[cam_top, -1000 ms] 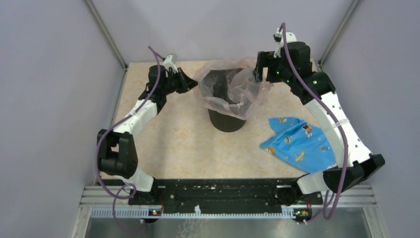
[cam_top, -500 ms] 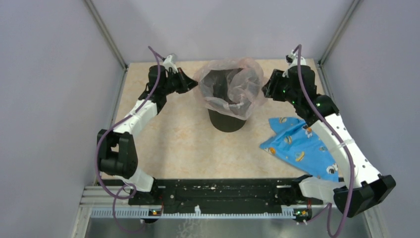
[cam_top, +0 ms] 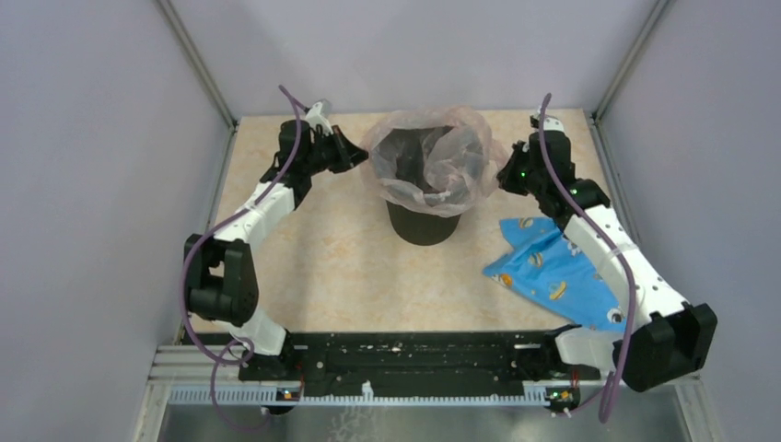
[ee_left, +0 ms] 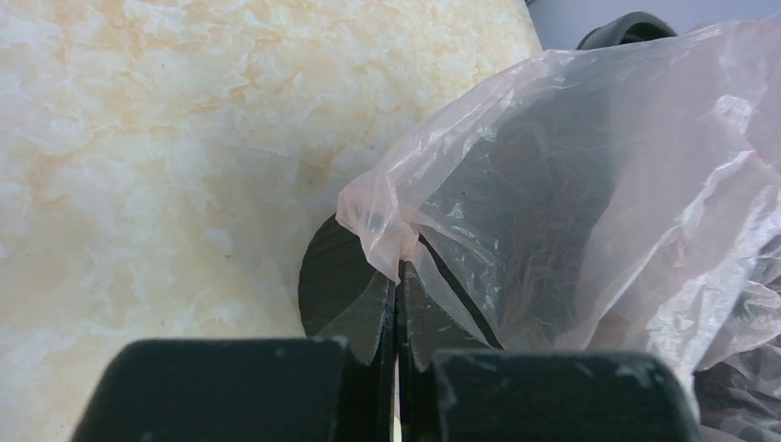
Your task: Put the trash bags into the trash bin
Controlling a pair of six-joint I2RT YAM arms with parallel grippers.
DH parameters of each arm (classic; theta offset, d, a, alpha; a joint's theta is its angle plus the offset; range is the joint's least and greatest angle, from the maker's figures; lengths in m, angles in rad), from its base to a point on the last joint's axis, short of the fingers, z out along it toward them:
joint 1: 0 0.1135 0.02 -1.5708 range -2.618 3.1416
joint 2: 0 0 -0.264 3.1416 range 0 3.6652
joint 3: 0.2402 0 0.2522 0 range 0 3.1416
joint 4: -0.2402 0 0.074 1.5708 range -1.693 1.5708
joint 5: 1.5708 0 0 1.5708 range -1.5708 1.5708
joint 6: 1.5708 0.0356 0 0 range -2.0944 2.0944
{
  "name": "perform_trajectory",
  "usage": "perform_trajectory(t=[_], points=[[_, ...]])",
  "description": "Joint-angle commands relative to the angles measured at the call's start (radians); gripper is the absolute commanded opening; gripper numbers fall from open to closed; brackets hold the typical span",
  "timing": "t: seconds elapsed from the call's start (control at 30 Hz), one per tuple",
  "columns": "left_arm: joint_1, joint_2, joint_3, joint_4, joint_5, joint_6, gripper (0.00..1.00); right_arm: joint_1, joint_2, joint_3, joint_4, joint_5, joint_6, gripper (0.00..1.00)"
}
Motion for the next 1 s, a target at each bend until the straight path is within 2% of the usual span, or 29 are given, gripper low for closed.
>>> perform_trajectory(t=[0.0, 0.23, 0.7, 0.87, 0.97], points=[[0.004, 0.034, 0.034, 0.032, -0.005, 0.013, 0.0, -0.024, 0.075, -0.014, 0.11, -0.008, -0.015, 0.0], [0.004, 0.057, 0.008, 0.034, -0.019, 0.019, 0.0, -0.026, 0.213, -0.007, 0.146, 0.004, -0.022, 0.0], [0.004, 0.117, 0.023, -0.02, -0.024, 0.044, 0.0, -0.037, 0.273, -0.007, 0.096, 0.048, -0.041, 0.0], [0.004, 0.135, 0.088, -0.04, -0.019, 0.049, 0.0, -0.038, 0.195, 0.017, 0.068, 0.048, -0.048, 0.46], [0.004, 0.158, 0.125, -0.048, -0.005, 0.046, 0.0, -0.037, 0.151, 0.048, 0.019, 0.092, -0.066, 0.6]])
